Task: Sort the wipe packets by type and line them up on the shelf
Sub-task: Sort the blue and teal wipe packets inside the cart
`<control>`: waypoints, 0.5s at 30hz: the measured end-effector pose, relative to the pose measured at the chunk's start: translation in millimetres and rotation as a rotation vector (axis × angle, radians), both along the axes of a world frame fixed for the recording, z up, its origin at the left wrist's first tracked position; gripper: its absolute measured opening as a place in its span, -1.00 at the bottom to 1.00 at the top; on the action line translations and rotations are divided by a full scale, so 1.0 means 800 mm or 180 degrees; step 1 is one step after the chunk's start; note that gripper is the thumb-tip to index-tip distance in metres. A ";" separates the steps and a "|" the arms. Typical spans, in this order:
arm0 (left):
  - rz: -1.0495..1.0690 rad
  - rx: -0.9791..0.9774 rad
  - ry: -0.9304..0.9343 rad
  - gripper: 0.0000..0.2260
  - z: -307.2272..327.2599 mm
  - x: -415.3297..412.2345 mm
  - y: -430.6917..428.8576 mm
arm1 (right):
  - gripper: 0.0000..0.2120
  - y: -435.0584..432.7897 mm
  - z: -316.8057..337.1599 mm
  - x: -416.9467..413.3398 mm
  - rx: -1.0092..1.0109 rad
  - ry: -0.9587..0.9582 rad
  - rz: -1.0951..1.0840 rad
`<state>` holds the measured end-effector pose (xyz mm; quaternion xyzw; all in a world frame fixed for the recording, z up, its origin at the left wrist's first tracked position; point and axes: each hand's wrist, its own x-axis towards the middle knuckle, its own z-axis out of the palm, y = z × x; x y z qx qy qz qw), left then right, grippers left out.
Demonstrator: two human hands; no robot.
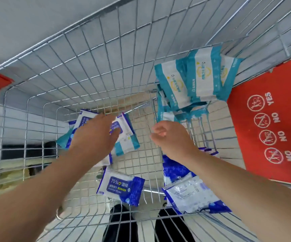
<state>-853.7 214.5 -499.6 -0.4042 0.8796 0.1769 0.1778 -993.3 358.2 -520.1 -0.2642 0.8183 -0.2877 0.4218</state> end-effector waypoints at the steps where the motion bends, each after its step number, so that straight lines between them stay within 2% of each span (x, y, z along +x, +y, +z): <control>1: -0.0021 -0.0097 -0.0247 -0.67 -0.003 0.022 -0.012 | -0.75 -0.013 -0.007 0.012 0.0026 0.0189 0.0273; 4: 0.0086 -0.0262 -0.0629 -0.71 -0.028 0.077 -0.052 | -0.72 -0.057 -0.033 0.045 0.0134 0.0772 0.1072; 6: 0.0223 -0.0276 -0.0656 -0.70 -0.051 0.097 -0.075 | -0.68 -0.089 -0.050 0.061 0.0218 0.1016 0.1487; 11: 0.0615 0.0144 -0.0364 -0.56 -0.099 0.092 -0.102 | -0.55 -0.150 -0.102 0.083 0.0357 0.1931 0.2313; 15: 0.0898 0.0107 -0.0011 -0.38 -0.118 0.089 -0.111 | -0.42 -0.161 -0.111 0.083 0.0563 0.2524 0.2693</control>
